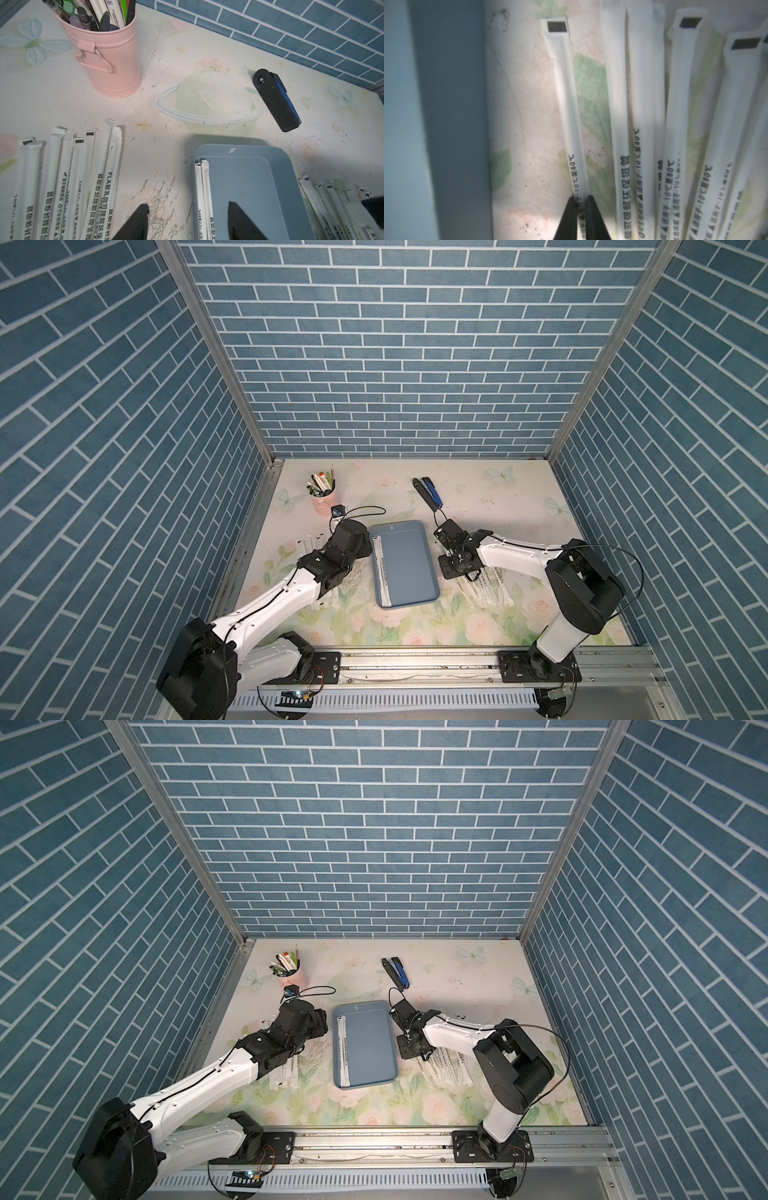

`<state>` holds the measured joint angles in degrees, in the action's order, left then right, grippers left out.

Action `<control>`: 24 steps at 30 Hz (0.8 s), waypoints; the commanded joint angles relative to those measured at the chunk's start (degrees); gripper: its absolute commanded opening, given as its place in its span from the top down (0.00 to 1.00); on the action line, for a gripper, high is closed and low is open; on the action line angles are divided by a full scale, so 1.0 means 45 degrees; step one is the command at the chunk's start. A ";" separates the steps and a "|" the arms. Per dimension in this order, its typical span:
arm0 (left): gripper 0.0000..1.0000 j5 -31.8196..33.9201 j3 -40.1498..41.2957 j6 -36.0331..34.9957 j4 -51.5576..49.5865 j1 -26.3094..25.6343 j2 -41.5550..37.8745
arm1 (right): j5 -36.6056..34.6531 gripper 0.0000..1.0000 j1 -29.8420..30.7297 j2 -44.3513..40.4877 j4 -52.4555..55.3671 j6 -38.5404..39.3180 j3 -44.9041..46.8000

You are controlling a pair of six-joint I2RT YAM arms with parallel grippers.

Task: Put the straws into the storage box
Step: Pick up the straw from the center of the board.

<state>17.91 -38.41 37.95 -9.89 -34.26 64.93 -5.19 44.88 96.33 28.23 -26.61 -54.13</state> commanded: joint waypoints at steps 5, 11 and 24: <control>0.37 0.0183 0.0214 0.0138 0.0006 0.0016 -0.0041 | -0.0234 0.92 0.0546 -0.0464 0.0816 -0.0542 -0.0563; 0.37 0.0579 0.0126 0.0133 -0.0578 0.0016 -0.0178 | -0.0889 0.92 0.1038 -0.0978 0.1792 -0.1828 -0.1804; 0.38 0.0292 -0.0076 0.0283 -0.1944 0.1516 -0.0829 | -0.1944 0.91 0.3662 0.1587 0.0229 -0.5021 -0.5419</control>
<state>19.07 -38.15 39.07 -15.27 -28.86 62.54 -11.53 59.53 98.63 32.29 -43.53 -76.66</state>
